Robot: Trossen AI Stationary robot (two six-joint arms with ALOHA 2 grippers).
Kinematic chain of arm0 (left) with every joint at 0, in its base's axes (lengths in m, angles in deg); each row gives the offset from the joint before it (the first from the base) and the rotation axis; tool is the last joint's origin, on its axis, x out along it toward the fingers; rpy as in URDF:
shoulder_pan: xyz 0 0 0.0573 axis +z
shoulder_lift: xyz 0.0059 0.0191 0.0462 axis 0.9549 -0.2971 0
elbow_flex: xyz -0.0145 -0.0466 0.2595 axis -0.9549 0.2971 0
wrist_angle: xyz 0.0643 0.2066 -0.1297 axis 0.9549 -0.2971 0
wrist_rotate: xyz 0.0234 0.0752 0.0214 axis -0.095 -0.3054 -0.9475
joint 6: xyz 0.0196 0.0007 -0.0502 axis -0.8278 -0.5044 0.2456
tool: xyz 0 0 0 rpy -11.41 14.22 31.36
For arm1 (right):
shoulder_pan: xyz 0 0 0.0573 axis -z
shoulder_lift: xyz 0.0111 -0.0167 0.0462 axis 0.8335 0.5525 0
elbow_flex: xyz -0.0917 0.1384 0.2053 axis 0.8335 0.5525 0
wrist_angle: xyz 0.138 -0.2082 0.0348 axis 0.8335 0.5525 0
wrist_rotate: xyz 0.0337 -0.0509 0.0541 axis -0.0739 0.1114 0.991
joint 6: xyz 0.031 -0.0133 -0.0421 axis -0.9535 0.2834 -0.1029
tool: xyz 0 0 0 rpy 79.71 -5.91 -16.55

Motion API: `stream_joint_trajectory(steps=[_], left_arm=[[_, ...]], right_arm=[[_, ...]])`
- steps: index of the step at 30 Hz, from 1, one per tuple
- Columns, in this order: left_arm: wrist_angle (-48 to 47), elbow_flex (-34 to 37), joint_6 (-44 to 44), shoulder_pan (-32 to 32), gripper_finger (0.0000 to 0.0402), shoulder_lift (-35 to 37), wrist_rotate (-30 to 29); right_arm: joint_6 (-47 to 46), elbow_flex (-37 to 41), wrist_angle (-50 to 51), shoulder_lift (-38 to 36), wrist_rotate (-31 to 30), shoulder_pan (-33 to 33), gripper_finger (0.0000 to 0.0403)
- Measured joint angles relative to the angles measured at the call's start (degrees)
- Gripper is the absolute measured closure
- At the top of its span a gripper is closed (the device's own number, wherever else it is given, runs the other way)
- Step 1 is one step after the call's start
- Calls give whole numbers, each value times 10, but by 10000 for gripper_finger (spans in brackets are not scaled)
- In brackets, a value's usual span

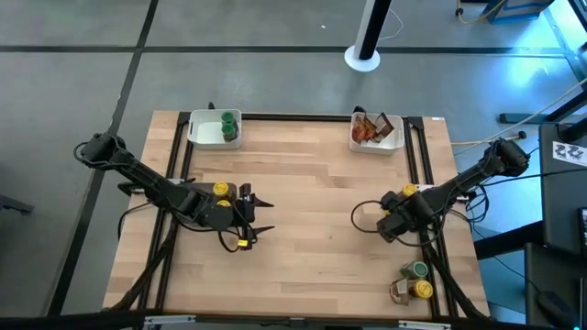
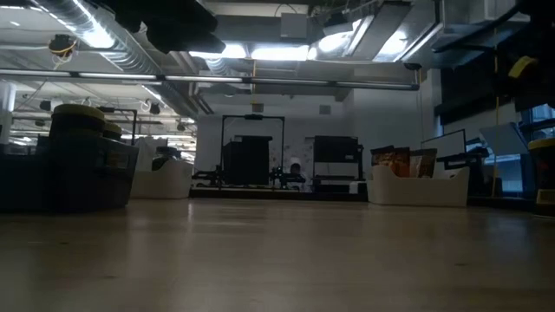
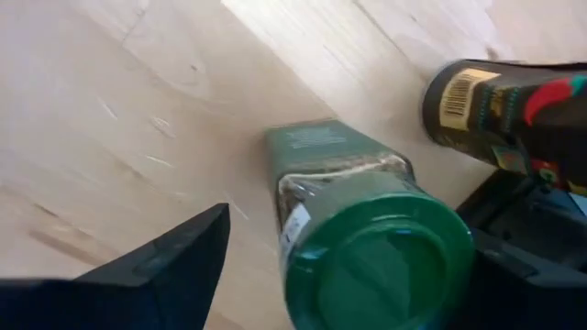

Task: Sort spices by type
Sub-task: Put the green seasoning bottle into the top left white bin

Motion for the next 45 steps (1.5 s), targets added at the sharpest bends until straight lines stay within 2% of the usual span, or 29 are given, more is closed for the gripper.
stream_joint_trajectory(steps=[7,9,18,25,31,37,45], left_arm=[[0,0,0,0,125,0,0],[0,0,0,0,125,0,0],[3,0,0,1,125,0,0],[3,0,13,14,125,0,-1],[1,6,17,17,125,-1,-1],[1,10,18,19,125,-1,-1],[4,10,17,23,125,-1,-1]], right_arm=[[56,1,-7,0,2,0,187],[77,1,-12,-1,2,0,203],[117,-17,-69,1,-11,0,203],[176,-73,-90,1,-100,6,198],[260,-94,-138,1,-134,47,201],[346,-97,-198,1,-137,104,199],[431,-97,-258,33,-98,172,200]])
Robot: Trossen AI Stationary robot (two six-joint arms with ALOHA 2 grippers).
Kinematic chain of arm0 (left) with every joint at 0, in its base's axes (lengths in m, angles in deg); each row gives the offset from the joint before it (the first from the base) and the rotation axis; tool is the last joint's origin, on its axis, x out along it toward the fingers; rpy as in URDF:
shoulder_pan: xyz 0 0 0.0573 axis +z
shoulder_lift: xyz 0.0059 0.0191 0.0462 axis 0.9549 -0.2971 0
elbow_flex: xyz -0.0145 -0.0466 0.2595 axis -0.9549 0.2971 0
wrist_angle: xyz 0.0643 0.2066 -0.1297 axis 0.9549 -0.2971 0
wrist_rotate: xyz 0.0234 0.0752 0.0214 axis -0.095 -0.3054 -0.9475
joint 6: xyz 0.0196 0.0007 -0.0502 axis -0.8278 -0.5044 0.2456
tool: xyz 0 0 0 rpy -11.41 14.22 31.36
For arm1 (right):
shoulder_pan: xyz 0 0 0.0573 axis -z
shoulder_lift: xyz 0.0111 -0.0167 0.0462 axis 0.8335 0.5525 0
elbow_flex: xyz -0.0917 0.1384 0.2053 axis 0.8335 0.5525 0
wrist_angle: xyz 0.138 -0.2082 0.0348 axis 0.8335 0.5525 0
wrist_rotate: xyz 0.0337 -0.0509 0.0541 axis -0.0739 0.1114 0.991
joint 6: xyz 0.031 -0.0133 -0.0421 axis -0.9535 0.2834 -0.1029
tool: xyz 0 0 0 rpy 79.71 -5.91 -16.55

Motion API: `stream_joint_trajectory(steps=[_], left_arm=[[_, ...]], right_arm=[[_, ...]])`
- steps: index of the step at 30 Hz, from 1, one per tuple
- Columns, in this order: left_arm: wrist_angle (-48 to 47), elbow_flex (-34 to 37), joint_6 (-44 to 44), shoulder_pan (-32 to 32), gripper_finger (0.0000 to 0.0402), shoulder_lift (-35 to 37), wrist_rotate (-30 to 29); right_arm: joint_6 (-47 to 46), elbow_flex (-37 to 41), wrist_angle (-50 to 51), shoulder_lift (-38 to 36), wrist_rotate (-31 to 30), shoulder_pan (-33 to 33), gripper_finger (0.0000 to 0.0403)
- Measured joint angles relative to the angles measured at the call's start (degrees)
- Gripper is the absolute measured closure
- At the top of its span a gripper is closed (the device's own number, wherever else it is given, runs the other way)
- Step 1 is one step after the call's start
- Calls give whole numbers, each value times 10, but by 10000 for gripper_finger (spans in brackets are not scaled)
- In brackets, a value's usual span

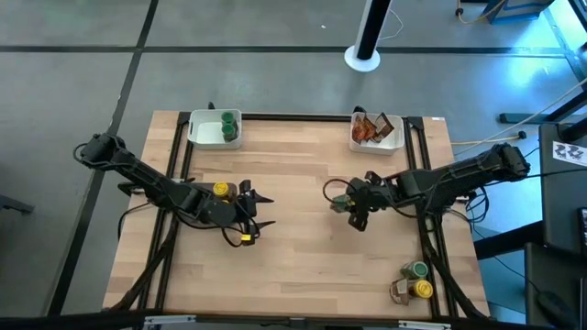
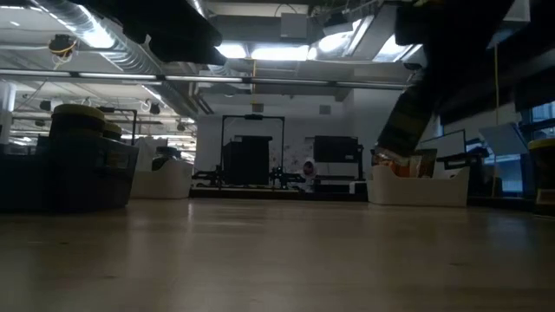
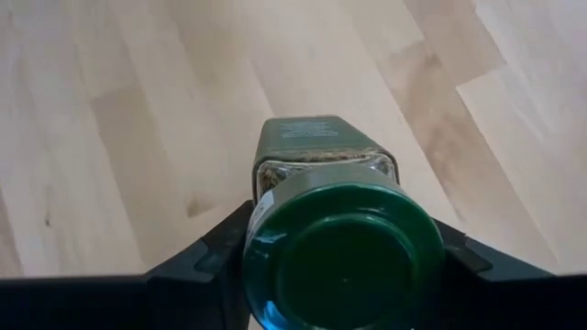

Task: Sort spices by type
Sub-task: Put the green seasoning bottle into the top left white bin

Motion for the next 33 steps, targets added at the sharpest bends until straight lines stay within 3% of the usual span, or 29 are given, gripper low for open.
stream_joint_trajectory(steps=[5,20,33], left_arm=[[-2,0,0,0,125,0,0],[-5,0,0,0,125,0,0],[-4,0,-2,0,125,0,0]], right_arm=[[52,-45,7,50,9,32,200],[177,-293,110,234,33,112,199],[224,-340,127,352,61,159,198]])
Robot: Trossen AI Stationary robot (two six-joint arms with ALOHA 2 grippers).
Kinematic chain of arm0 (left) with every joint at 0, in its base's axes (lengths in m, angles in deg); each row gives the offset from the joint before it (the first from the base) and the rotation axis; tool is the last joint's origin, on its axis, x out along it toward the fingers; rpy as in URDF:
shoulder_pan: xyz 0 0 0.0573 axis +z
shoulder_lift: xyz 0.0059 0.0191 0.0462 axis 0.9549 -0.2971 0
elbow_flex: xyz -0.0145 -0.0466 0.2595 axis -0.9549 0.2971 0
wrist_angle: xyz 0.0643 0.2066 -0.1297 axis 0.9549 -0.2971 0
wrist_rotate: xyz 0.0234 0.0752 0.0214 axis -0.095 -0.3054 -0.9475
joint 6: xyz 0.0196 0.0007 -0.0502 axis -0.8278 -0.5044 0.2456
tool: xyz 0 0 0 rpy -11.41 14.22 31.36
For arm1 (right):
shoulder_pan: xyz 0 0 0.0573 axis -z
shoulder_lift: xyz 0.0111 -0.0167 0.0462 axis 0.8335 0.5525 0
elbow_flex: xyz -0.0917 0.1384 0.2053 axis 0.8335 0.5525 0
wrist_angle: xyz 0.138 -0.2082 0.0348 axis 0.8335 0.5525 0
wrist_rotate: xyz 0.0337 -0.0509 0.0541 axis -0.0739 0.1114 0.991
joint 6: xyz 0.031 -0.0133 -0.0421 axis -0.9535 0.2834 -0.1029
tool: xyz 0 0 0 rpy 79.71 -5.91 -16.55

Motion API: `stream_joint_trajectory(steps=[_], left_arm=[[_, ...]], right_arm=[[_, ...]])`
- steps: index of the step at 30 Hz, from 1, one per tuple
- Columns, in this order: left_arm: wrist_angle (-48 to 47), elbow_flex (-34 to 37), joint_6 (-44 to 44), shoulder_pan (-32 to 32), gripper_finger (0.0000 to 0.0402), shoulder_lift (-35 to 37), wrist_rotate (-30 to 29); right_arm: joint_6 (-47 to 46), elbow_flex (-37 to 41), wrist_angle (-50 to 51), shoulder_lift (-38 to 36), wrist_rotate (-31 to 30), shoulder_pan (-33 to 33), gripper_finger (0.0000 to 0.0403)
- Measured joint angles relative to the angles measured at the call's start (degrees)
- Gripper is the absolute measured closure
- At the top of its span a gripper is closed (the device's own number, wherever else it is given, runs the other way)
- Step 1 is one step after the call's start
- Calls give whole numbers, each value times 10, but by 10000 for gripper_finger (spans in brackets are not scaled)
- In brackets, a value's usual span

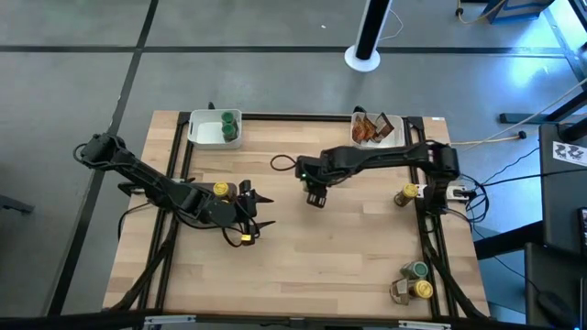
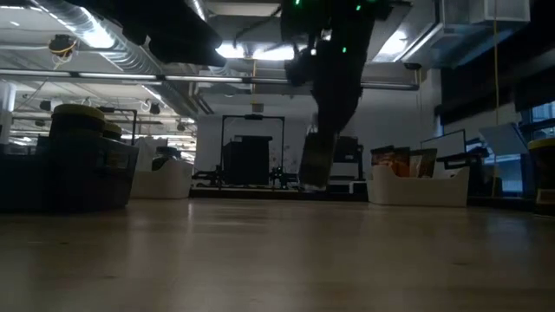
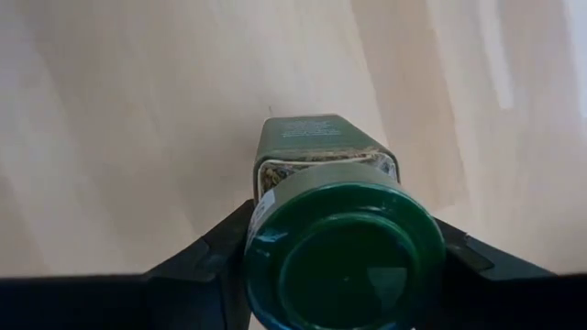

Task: Sort spices by type
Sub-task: Put the green seasoning bottle into the top left white bin

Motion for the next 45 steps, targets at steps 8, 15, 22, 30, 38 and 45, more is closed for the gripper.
stream_joint_trajectory(steps=[8,15,22,30,38,45], left_arm=[[0,0,0,0,125,0,0],[0,0,0,0,125,0,0],[0,0,-1,0,125,0,0],[2,0,-5,0,125,0,0],[15,0,3,27,125,-44,5],[112,0,-15,81,125,-119,102]], right_arm=[[11,0,-6,33,19,-1,197],[12,0,-19,38,23,-1,165],[14,0,-27,32,26,-1,135],[1,0,63,-32,31,-9,132],[-22,44,65,-117,-33,-79,132],[-97,202,-53,-215,-79,-144,132]])
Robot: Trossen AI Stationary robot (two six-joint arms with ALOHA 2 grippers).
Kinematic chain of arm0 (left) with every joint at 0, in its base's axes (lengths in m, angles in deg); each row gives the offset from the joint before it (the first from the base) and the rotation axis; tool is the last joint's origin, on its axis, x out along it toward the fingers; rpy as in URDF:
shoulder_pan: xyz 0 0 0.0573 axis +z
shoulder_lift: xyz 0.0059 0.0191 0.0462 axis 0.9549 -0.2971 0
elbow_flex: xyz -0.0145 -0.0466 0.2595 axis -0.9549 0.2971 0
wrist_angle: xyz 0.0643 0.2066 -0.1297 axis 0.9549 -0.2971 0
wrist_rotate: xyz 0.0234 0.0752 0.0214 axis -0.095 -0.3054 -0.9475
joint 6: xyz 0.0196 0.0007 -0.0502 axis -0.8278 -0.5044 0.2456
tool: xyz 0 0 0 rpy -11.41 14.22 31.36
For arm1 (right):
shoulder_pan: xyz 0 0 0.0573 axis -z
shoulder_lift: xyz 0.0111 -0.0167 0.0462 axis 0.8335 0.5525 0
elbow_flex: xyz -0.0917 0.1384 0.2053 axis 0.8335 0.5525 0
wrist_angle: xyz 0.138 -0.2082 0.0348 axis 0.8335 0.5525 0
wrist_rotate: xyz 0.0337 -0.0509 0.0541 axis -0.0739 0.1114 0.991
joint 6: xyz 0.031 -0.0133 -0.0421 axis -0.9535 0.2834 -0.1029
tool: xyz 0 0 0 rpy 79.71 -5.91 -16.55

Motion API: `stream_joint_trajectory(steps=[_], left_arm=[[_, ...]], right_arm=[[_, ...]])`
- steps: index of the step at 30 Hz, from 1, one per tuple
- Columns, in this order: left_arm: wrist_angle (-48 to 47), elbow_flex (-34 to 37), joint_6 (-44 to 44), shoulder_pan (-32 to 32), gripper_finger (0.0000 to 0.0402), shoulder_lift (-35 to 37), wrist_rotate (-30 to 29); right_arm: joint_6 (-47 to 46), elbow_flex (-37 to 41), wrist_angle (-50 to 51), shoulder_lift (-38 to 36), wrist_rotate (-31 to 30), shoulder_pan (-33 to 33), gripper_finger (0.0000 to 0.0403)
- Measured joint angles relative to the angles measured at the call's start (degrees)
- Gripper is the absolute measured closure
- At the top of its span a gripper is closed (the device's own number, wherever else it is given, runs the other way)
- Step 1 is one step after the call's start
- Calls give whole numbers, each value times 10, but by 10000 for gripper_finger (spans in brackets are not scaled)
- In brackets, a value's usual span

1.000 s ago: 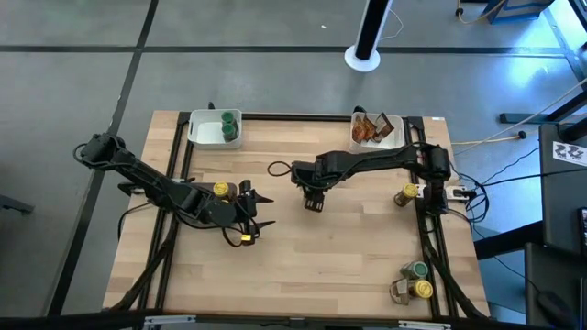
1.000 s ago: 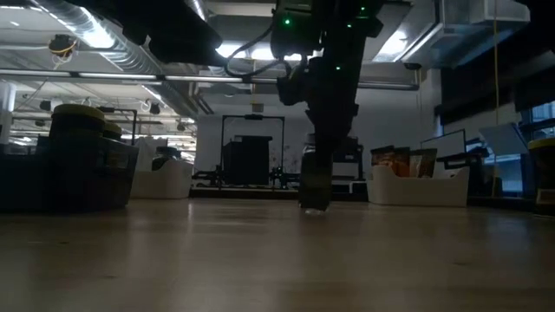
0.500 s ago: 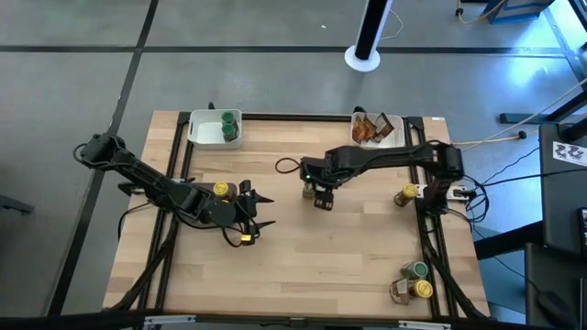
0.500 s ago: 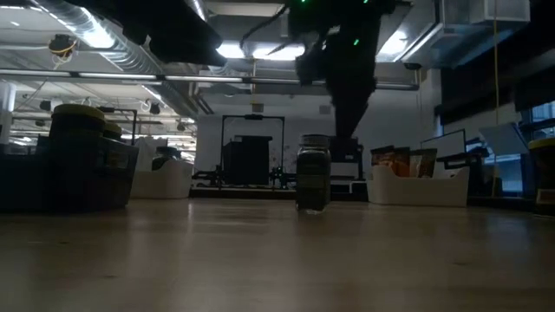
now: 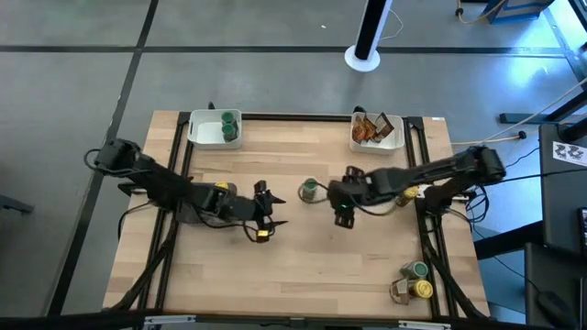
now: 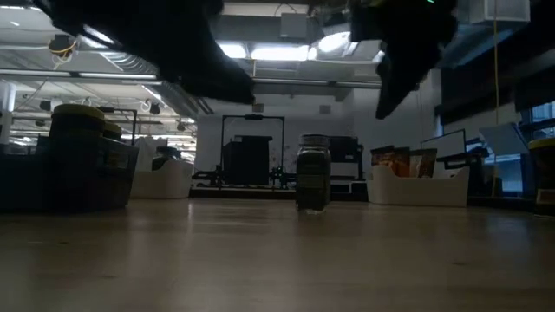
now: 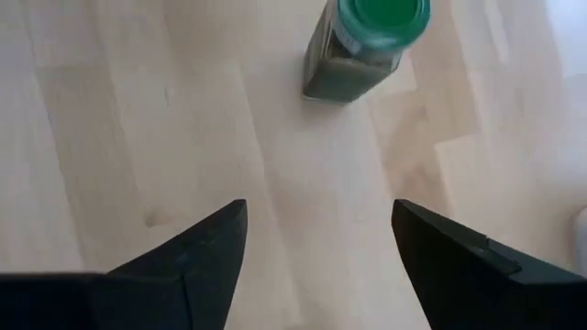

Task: Sort spices by type
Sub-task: Put the green seasoning bottle into the top left white bin

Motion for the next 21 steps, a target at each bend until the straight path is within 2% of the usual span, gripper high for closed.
stream_joint_trajectory(steps=[6,13,16,21], left_arm=[[34,-9,-14,78,125,-45,62],[37,-58,-80,164,125,-86,155],[39,-84,-108,190,125,-105,183],[44,-122,-119,226,125,-138,242]], right_arm=[[-65,183,-236,-76,-21,-53,132],[-69,322,-538,-80,-50,-92,132],[-49,355,-602,-78,-55,-99,132],[-42,365,-610,-78,-57,-98,132]])
